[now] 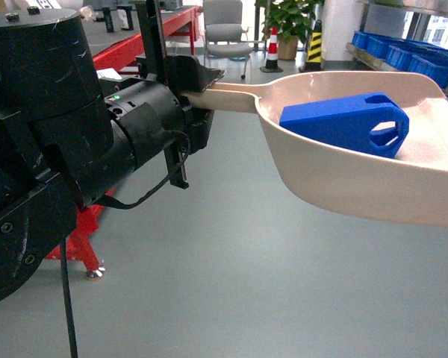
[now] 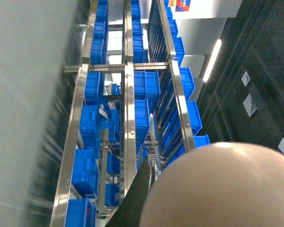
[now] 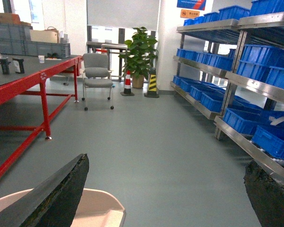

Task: Place part in tray to right shelf

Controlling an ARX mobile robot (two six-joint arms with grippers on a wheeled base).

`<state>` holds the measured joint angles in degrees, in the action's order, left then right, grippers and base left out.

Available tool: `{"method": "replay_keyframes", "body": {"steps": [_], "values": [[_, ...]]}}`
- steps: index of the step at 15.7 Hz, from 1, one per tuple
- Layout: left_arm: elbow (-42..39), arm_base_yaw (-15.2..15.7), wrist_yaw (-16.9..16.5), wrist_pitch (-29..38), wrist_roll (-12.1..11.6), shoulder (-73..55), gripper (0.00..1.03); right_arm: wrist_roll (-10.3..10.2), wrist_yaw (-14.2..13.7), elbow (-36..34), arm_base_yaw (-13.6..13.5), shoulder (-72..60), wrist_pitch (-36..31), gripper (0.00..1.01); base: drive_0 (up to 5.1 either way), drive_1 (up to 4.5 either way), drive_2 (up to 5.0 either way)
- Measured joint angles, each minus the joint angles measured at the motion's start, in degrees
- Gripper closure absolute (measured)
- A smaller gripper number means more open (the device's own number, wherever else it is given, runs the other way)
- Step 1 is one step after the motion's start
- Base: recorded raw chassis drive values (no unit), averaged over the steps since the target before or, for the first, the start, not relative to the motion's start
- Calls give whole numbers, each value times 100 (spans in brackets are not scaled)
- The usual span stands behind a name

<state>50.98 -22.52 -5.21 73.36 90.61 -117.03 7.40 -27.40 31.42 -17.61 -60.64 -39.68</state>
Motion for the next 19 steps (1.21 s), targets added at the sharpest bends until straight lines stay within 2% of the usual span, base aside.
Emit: {"method": "replay_keyframes", "body": {"steps": [19], "values": [[0, 2, 11, 0, 2, 0, 90, 0, -2, 0, 2, 0, 13, 3, -2, 431, -435]]}}
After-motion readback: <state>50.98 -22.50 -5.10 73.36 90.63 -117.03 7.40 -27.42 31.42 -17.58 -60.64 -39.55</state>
